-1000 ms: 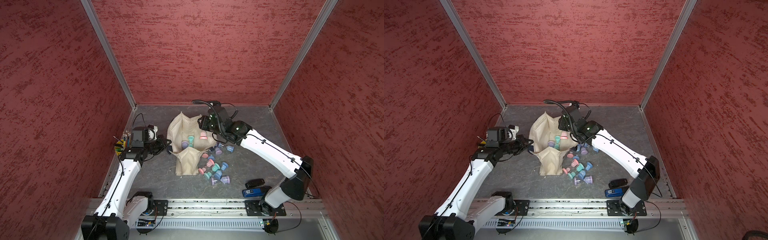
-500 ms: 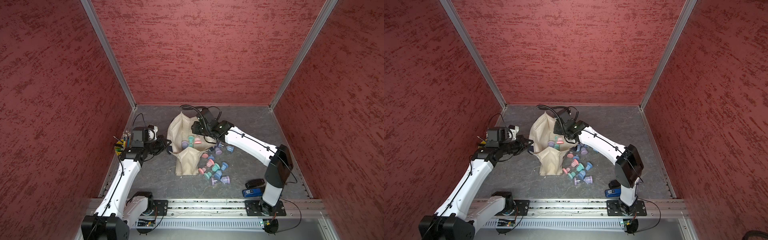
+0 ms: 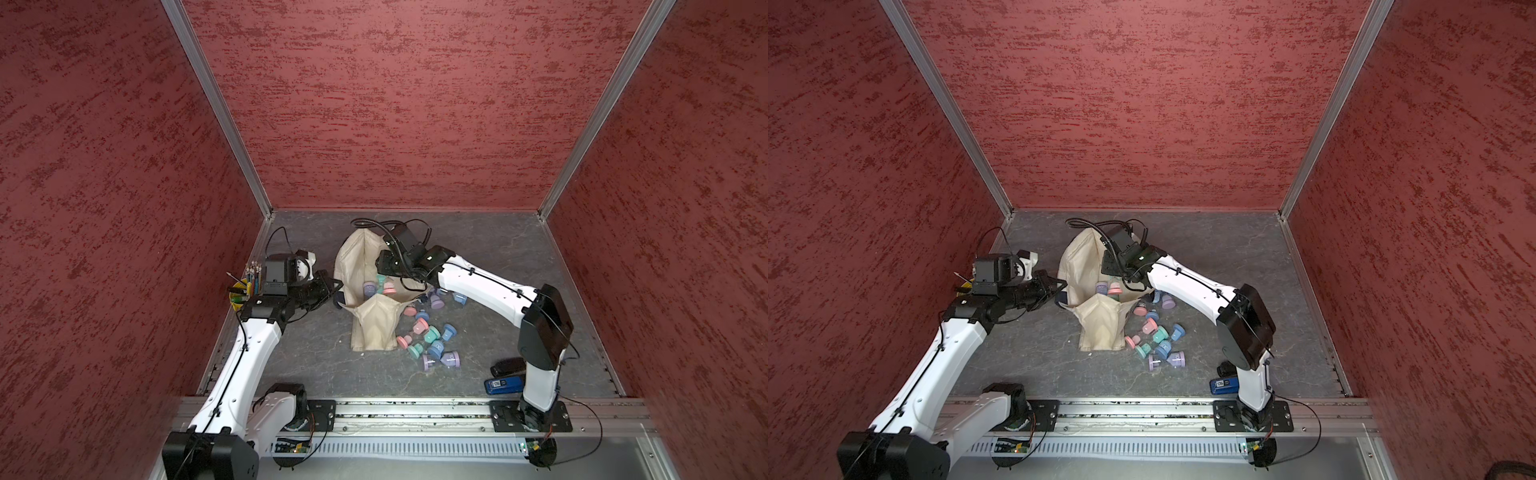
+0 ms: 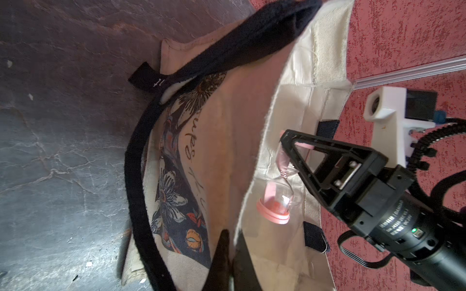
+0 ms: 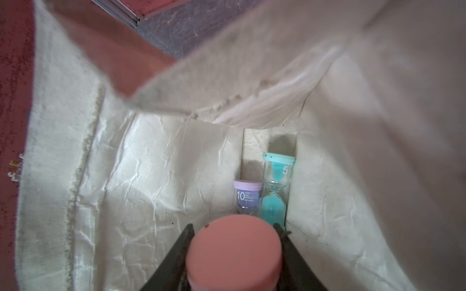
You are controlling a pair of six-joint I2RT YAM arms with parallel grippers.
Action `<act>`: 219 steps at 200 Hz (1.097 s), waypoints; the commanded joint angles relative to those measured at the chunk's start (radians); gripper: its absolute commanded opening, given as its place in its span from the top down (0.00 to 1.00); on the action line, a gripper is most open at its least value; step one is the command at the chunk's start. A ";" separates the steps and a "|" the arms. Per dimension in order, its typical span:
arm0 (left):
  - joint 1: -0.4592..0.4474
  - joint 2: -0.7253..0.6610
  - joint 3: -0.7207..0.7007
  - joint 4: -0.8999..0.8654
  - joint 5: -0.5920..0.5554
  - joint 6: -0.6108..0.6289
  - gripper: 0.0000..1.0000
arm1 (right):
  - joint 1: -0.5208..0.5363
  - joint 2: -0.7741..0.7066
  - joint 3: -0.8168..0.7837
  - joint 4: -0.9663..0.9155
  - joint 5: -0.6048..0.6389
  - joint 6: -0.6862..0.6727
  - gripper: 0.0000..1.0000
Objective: Put the hourglass into the canvas bag
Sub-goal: Place the hourglass in the canvas bag, then pick up the hourglass from the center of the board.
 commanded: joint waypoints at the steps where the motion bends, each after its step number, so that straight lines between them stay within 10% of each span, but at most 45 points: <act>1: 0.002 -0.007 0.006 -0.004 0.015 0.022 1.00 | 0.021 0.028 -0.005 0.030 -0.013 0.012 1.00; 20: 0.002 -0.008 0.000 0.000 0.013 0.021 1.00 | 0.030 0.041 -0.004 0.032 -0.009 0.014 0.99; 48: 0.002 -0.007 -0.003 0.003 0.011 0.016 1.00 | 0.040 0.047 0.014 -0.002 0.018 -0.006 0.62; 89: 0.002 -0.007 -0.006 0.004 0.011 0.019 1.00 | 0.046 -0.032 0.056 -0.058 0.086 -0.047 0.35; 170: 0.003 -0.007 -0.004 0.008 0.015 0.021 1.00 | 0.031 -0.299 -0.064 -0.170 0.355 0.017 0.32; 219: 0.003 -0.004 -0.010 0.022 0.023 0.008 1.00 | -0.122 -0.518 -0.351 -0.136 0.317 0.036 0.23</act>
